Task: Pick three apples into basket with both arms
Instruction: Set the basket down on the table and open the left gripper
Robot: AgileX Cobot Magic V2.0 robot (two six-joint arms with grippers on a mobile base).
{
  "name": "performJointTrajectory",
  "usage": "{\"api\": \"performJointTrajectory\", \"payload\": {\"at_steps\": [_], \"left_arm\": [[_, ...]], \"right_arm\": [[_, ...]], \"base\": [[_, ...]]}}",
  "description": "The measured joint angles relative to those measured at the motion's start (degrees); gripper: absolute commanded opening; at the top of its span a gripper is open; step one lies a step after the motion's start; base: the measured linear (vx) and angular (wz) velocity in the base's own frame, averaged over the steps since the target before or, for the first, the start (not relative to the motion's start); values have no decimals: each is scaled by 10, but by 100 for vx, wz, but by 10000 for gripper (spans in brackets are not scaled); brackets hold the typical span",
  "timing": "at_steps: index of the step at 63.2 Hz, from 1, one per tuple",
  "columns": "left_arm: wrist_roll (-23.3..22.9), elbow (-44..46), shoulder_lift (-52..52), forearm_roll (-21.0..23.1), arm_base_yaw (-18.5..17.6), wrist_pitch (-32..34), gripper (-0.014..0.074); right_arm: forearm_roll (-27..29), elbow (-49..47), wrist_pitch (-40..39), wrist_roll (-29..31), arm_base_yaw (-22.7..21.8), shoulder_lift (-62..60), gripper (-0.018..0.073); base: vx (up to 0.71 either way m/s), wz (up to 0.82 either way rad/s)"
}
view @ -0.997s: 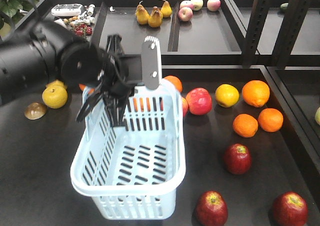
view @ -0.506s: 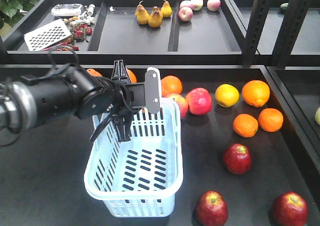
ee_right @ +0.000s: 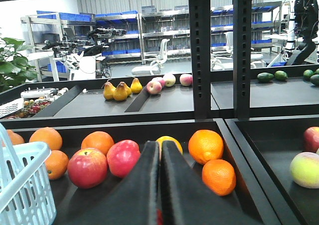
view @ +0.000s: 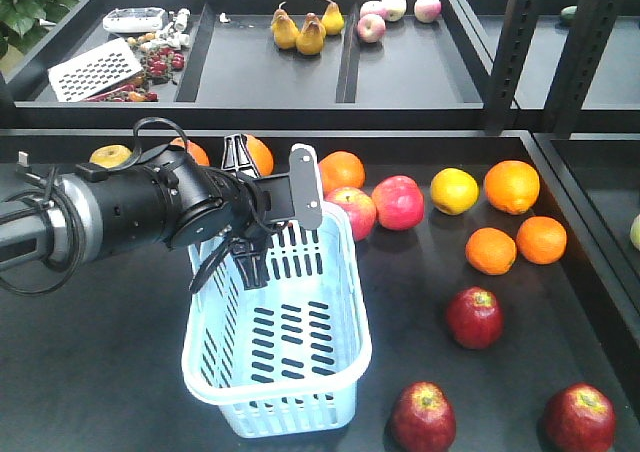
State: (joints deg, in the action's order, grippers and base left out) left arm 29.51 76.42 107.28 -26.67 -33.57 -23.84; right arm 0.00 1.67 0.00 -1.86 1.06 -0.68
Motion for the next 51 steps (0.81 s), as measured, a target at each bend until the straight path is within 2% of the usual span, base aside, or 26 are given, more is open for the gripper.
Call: {"api": "performJointTrajectory", "payload": {"at_steps": [20, 27, 37, 51], "left_arm": [[0, 1, 0, -1, 0, -1, 388], [-1, 1, 0, 2, 0, -18, 459], [-1, 1, 0, 9, 0, -40, 505], [-1, 1, -9, 49, 0, -44, 508]], "right_arm": [[0, 0, 0, 0, 0, 0, -8], [0, 0, 0, 0, 0, 0, -8], [0, 0, 0, 0, 0, 0, -8], [0, 0, 0, 0, 0, 0, -8]], "base": [[0, 0], [0, 0], [0, 0], [0, 0]]}}
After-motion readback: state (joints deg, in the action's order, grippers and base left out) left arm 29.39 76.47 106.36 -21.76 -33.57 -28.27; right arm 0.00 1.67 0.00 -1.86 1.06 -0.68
